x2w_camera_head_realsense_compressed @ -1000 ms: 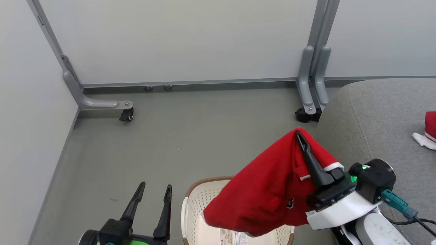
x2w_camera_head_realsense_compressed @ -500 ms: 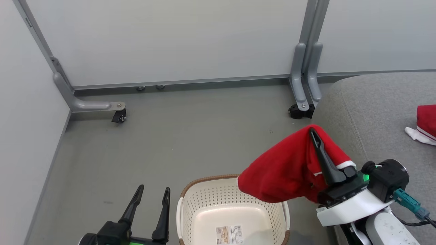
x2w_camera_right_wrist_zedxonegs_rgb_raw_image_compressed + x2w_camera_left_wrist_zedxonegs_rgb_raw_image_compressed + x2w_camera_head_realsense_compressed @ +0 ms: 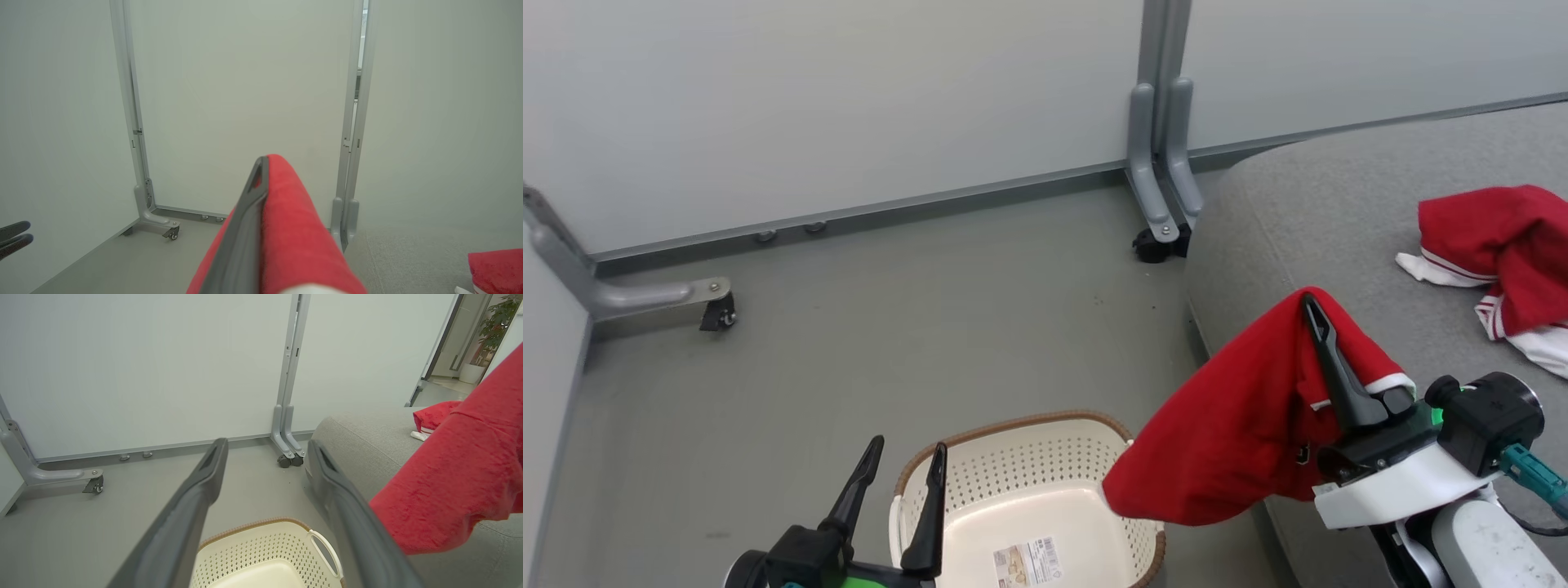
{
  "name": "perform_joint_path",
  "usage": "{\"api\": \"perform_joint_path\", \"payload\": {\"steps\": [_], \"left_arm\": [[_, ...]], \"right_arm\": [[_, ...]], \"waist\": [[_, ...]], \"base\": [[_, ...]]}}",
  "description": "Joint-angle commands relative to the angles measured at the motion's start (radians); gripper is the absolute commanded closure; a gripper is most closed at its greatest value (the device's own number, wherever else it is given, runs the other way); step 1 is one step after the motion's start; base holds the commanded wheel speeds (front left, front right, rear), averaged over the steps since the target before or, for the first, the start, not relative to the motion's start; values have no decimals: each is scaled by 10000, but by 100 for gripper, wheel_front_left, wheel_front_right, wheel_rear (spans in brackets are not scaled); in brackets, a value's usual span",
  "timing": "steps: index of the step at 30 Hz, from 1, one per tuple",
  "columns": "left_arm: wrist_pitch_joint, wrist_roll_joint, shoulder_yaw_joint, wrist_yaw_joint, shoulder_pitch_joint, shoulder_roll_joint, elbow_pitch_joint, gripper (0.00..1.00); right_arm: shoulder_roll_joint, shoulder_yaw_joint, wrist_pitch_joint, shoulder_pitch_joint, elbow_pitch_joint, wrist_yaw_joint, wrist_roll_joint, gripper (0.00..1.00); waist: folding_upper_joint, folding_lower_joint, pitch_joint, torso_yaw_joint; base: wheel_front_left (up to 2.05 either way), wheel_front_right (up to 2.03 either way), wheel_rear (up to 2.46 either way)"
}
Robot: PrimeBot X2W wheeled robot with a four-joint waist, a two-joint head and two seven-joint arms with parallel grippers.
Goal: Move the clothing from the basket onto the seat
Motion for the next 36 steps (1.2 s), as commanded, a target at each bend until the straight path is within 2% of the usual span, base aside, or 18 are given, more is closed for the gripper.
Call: {"api": "perform_joint_path", "payload": {"steps": [1,7,15,25,30,36], "left_arm": [[0,-14,-54,14,-189,22,-16,0],[0,-100,-220,140,-448,22,49,0],[0,-80,-475,273,-976,24,198,0],[0,-32,-1008,147,-1752,33,664,0],[0,33,-1036,151,-1847,33,716,0],[-1,348,-963,278,-1688,32,551,0]], "right_arm": [[-45,-79,1,-6,-36,-5,6,100],[-230,-322,1,-164,-42,-7,82,100],[-295,-849,1,-140,47,-7,176,100],[-70,-2101,1,244,-131,-7,139,100],[-144,-2233,1,15,-194,-7,52,100],[-642,-2027,1,-681,-126,-7,-43,100]], "waist": [[0,0,177,-962],[0,0,462,-2470],[0,0,842,-4020],[0,0,1274,-4343],[0,0,1382,-4421],[0,0,1553,-4509]], "base": [[0,0,0],[0,0,0],[0,0,0],[0,0,0],[0,0,0],[0,0,0]]}}
